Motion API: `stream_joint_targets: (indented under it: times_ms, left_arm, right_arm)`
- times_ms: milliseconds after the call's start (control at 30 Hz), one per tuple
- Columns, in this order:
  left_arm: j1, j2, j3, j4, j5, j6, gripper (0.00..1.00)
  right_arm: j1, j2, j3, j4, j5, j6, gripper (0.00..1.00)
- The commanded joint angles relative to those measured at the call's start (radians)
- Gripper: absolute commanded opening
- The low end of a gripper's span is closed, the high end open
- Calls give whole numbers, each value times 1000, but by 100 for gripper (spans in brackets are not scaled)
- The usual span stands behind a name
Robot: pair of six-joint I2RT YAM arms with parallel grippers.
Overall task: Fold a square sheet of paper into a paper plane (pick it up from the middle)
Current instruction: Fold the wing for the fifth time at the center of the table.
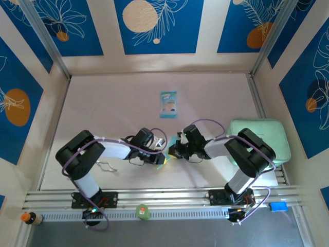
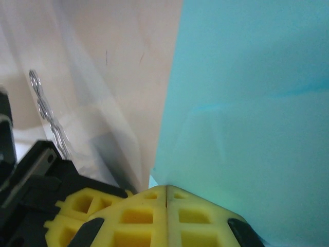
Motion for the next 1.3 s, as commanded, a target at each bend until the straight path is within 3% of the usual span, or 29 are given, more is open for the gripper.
stream_joint_targets:
  times_ms: [0,767,1033,1267]
  left_arm:
    - [-2,57,-46,-98,-46,-5,0]
    - [0,70,-45,-82,-29,-4,0]
    - [0,64,-53,-71,-24,-9,0]
    - [0,52,-64,-56,-27,-17,0]
  right_arm:
    - [-54,10,-7,-17,15,-25,0]
    - [-348,-8,-21,-21,-26,-79,0]
    - [-381,-123,16,-89,-35,-101,1]
    - [-326,-295,11,-205,-20,-125,3]
